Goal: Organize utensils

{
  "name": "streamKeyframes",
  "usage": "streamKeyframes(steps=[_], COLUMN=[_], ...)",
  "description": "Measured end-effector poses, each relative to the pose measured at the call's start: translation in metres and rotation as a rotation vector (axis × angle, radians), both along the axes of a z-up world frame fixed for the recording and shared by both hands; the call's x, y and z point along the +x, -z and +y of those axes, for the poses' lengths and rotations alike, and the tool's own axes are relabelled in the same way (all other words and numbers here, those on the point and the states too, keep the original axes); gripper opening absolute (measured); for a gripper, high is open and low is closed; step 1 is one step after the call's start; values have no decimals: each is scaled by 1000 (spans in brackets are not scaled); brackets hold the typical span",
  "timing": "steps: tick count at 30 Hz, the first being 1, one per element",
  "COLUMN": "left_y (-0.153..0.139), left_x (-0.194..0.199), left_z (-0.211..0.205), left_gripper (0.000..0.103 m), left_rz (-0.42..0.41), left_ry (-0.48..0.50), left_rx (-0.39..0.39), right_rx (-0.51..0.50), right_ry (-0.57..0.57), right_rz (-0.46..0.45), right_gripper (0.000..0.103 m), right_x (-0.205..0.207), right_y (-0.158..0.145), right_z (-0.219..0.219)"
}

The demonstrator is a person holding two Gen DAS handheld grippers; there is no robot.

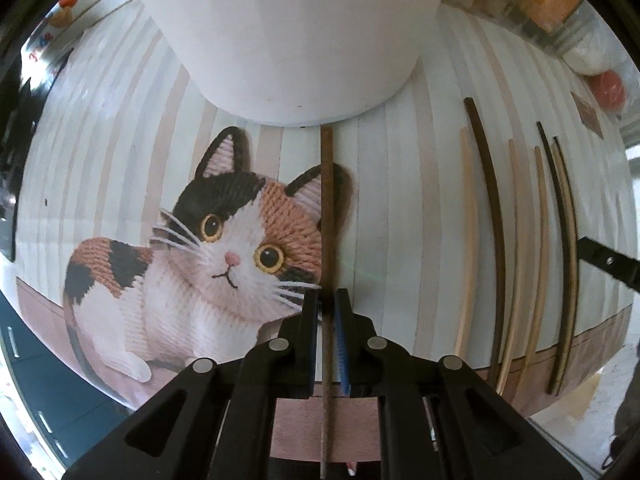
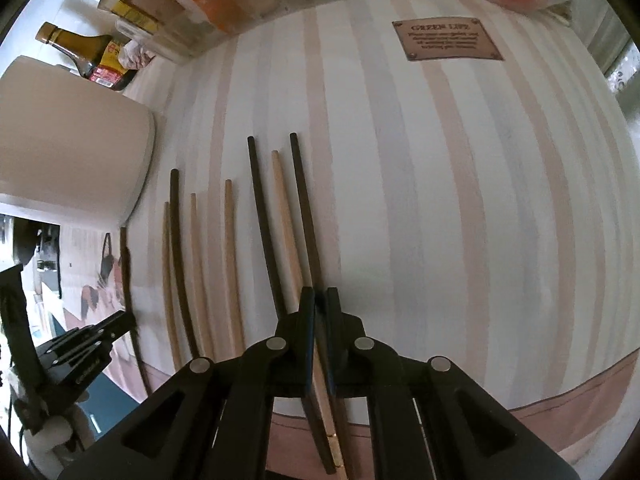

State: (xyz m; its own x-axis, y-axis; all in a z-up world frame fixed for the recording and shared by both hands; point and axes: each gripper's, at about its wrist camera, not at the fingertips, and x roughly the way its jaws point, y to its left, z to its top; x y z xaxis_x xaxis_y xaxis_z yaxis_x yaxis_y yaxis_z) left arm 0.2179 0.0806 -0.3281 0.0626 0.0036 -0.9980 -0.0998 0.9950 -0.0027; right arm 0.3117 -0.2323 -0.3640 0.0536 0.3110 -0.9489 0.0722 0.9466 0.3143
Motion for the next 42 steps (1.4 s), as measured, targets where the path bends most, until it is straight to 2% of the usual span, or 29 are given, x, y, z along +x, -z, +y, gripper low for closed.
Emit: streamKeyframes(steps=[6, 7, 10, 11, 15, 18, 22, 25, 30, 33, 36, 39, 42], left_y=[2, 2, 5, 6, 0, -9, -26, -28, -20, -17, -15, -12, -10], left_x=[0, 1, 4, 8, 9, 8, 4, 4, 2, 3, 2, 7, 12], left_z=[13, 13, 12, 11, 11, 8, 12, 19, 19, 16, 10, 3, -1], left_gripper=[11, 13, 29, 31, 31, 31, 31, 31, 31, 31, 31, 31, 31], left_rz=[-2, 0, 5, 3, -4, -21, -44, -41, -21, -17, -21, -17, -1], left_ry=[-6, -2, 1, -1, -15, -19, -11, -6, -5, 2, 4, 6, 8], left_rx=[-26, -29, -36, -41, -38, -31, -10, 2, 4, 4, 11, -1, -23], right_rx=[-31, -27, -6, 2, -53, -71, 22, 20, -41, -71, -120, -105, -44], right_ry=[-41, -37, -46, -55, -110, -100, -58, -74, -122, -101, -65, -4, 26], right_rz=[-5, -6, -12, -13, -23, -21, -26, -14, -27, -26, -21, 25, 91], right_gripper=[6, 6, 6, 6, 4, 4, 5, 4, 4, 3, 3, 3, 4], right_x=[7, 8, 10, 10, 11, 12, 8, 6, 7, 7, 2, -4, -6], right_y=[-1, -1, -1, -1, -1, -2, -2, 5, 3, 1, -1, 0, 3], right_z=[12, 13, 19, 21, 27, 31, 27, 30, 40, 40, 24, -8, -26])
